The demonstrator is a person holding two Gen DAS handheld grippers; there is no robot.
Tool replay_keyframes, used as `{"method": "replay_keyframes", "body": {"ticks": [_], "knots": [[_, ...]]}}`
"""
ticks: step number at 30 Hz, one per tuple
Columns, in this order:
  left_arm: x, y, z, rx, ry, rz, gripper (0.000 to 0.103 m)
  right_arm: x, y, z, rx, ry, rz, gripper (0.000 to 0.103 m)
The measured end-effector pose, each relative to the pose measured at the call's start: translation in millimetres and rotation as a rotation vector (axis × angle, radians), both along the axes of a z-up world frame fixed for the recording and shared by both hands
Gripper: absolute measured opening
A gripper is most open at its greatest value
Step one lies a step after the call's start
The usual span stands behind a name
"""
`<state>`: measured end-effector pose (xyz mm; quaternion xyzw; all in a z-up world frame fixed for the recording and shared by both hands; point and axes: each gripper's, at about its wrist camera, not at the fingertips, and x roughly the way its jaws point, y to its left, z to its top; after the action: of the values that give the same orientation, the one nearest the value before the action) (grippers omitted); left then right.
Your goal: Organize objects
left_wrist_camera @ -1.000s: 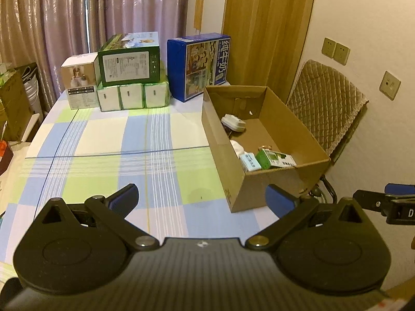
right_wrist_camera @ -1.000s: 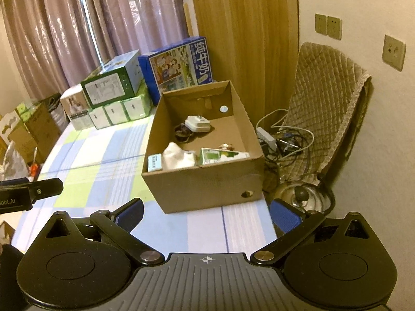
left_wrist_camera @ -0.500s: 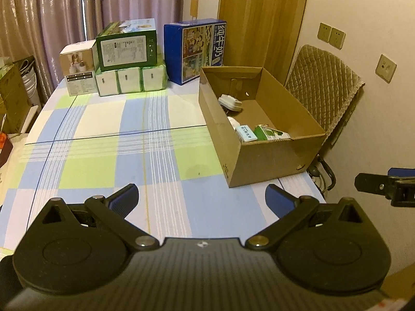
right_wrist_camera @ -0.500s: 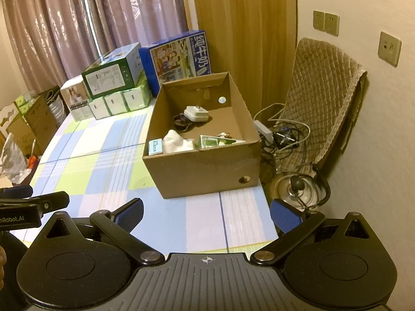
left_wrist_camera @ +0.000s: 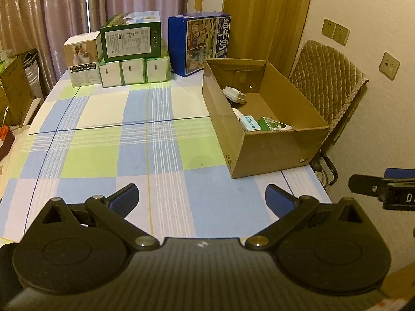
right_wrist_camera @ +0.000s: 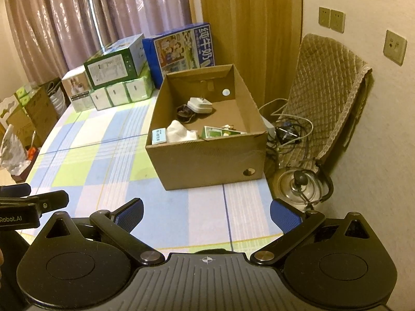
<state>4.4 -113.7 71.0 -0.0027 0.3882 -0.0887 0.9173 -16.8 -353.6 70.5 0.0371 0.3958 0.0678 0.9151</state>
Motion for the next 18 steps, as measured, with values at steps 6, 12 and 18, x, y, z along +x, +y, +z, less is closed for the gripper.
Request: {"method": "replay_keyframes", "body": {"ticks": [6, 12, 18], "knots": [[-0.7, -0.3, -1.2, 0.003, 0.004, -0.004, 0.102, 0.3, 3.3, -2.4, 0.002, 0.003, 0.003, 0.101], [-1.4, -1.3, -4.3, 0.002, 0.009, -0.007, 0.102, 0.6, 7.0, -4.6, 0.001, 0.005, 0.005, 0.101], [-1.1, -1.5, -4.5, 0.002, 0.012, -0.007, 0.102, 0.9, 7.7, -6.7, 0.004, 0.008, 0.005, 0.101]]}}
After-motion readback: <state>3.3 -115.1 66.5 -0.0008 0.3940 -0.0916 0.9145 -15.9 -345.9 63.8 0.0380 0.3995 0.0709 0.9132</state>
